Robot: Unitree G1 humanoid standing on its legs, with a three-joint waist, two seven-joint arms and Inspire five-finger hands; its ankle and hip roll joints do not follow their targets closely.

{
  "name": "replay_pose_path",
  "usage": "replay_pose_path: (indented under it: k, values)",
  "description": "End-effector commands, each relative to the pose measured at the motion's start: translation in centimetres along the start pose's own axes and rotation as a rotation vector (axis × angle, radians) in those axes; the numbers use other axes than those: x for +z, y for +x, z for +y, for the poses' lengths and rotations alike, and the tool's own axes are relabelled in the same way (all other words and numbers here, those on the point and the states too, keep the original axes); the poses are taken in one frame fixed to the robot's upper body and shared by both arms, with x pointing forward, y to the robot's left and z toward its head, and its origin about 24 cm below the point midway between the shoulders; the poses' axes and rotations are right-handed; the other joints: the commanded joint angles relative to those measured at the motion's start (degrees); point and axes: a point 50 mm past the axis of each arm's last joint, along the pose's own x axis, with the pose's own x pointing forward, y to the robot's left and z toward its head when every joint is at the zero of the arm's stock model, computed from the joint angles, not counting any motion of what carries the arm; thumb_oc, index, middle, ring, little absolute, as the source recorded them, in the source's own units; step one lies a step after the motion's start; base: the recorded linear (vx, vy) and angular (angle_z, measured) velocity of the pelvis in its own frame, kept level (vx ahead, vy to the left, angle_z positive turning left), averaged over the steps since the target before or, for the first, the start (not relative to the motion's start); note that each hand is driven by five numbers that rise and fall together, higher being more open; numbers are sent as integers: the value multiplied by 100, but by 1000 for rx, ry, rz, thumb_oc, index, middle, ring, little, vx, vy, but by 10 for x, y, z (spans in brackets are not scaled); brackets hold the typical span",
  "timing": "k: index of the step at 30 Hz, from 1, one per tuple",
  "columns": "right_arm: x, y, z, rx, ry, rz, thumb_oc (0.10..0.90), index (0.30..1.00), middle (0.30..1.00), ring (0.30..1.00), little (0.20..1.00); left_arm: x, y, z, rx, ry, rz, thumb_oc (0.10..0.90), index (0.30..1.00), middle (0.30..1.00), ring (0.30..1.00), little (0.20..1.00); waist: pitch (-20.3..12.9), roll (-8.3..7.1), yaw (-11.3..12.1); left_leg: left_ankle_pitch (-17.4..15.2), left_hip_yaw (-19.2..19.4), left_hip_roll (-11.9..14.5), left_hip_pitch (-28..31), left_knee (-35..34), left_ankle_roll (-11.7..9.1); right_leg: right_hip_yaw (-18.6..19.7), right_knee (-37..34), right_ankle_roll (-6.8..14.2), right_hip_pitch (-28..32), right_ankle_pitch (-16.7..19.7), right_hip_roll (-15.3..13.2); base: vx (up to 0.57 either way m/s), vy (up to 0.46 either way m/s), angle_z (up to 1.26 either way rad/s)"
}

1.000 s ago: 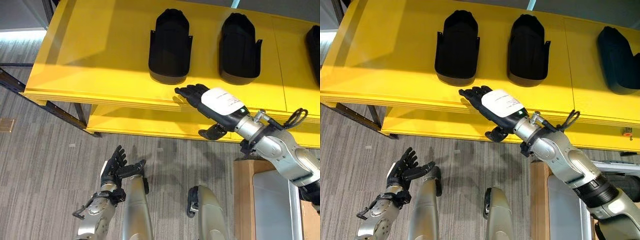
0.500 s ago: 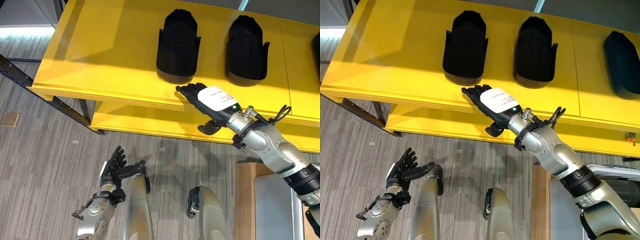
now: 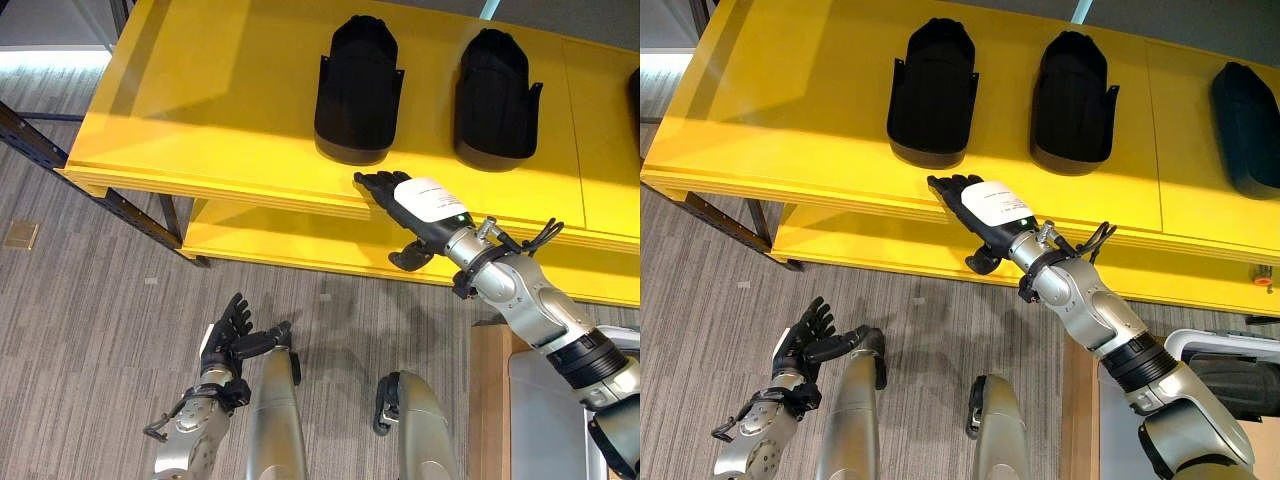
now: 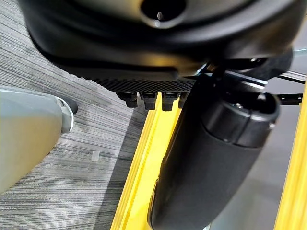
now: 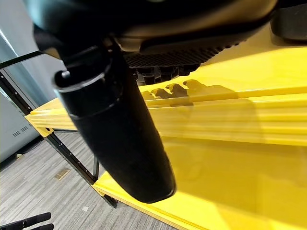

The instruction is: Move parts from the plastic box to the shelf.

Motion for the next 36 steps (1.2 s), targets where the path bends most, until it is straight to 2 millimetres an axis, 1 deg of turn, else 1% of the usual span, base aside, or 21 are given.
replay_pose_path:
  k: [1,9,14,24,36]
  values:
    - [16,19,-49,-228,-20,-80,900,1000,1000,1000,1000,21,0,-7,-33,22,-129,900,1000,1000,1000,1000,-136,18,110,-937,-322,248,201,702,-29,63,-563,90,46,615,-153,0,0,0]
    - [13,22,-45,-231,-5,-55,900,1000,1000,1000,1000,19,0,-7,-30,16,-126,900,1000,1000,1000,1000,-148,32,117,-966,-319,238,179,748,-20,73,-522,80,19,585,-158,0,0,0]
    - [12,26,-49,-252,-13,-43,900,1000,1000,1000,1000,19,0,-7,-30,11,-125,900,1000,1000,1000,1000,-152,37,133,-976,-315,231,168,747,-17,80,-503,73,7,571,-154,0,0,0]
    - [6,31,-49,-270,7,-1,900,1000,1000,1000,1000,18,0,-5,-24,15,-120,900,1000,1000,1000,1000,-140,56,165,-981,-317,231,146,773,-11,69,-462,72,-31,554,-166,0,0,0]
    - [1,38,-61,-318,5,32,900,1000,1000,1000,1000,19,-1,-5,-26,10,-122,900,1000,1000,1000,1000,-143,99,219,-987,-340,202,105,801,1,65,-395,68,-88,528,-177,0,0,0]
